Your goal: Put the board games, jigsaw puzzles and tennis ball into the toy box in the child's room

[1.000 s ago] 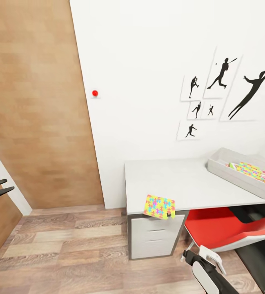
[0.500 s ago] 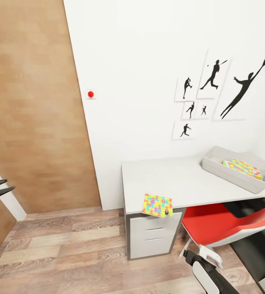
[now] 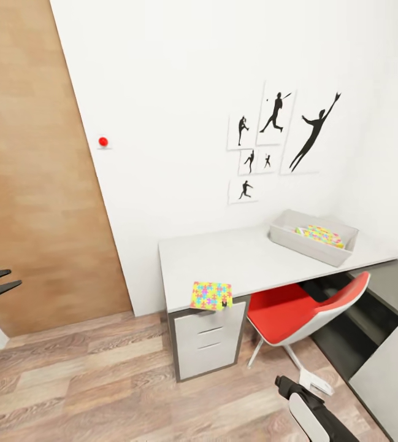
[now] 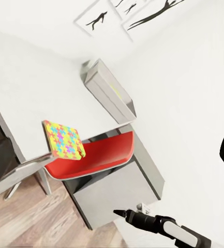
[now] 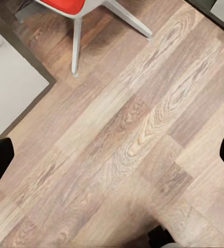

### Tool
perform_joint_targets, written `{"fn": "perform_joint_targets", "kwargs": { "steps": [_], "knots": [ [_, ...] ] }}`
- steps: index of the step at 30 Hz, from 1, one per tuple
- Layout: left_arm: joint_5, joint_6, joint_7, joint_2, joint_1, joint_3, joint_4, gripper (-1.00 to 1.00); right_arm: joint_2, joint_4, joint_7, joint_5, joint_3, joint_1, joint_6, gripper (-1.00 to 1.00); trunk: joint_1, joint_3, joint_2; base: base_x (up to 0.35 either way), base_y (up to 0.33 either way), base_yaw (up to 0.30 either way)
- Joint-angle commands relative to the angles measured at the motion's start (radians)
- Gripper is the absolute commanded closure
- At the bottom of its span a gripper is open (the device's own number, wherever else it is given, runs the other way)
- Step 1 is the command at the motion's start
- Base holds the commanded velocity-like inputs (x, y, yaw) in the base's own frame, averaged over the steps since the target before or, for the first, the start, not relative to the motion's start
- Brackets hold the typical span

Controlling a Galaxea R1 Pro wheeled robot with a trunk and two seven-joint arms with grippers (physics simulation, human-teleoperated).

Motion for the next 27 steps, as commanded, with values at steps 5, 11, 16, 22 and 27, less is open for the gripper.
{"fn": "perform_joint_targets", "kwargs": {
  "steps": [5,11,16,22,27],
  "knots": [
    [0.0,0.011,-0.004,0.001,0.0,-0.001,0.0,-1.0,-0.001,-0.001,-0.008,-0.004,0.006,-0.002,0.004,-1.0,0.0,-0.002,-0.002,-0.277,0.0,-0.285],
    [0.0,0.011,-0.004,0.001,0.0,-0.001,0.0,-1.0,-0.001,0.0,-0.008,-0.004,0.006,-0.002,0.004,-1.0,0.0,-0.002,-0.002,-0.244,0.029,-0.285],
    [0.001,0.011,-0.004,0.001,0.0,-0.001,0.0,-1.0,-0.001,0.0,-0.008,-0.004,0.006,-0.001,0.004,-1.0,0.0,-0.002,-0.002,-0.046,0.012,-0.285],
    [0.001,0.011,-0.004,0.001,0.0,-0.002,0.0,-1.0,-0.001,0.0,-0.008,-0.004,0.006,-0.001,0.004,-1.0,0.0,-0.002,-0.002,-0.005,0.002,-0.23],
    [0.001,0.011,-0.004,0.001,0.0,-0.003,0.0,-1.0,-0.001,0.0,-0.008,-0.004,0.006,-0.001,0.004,-1.0,0.0,-0.002,-0.002,0.054,0.0,-0.045]
  ]
}}
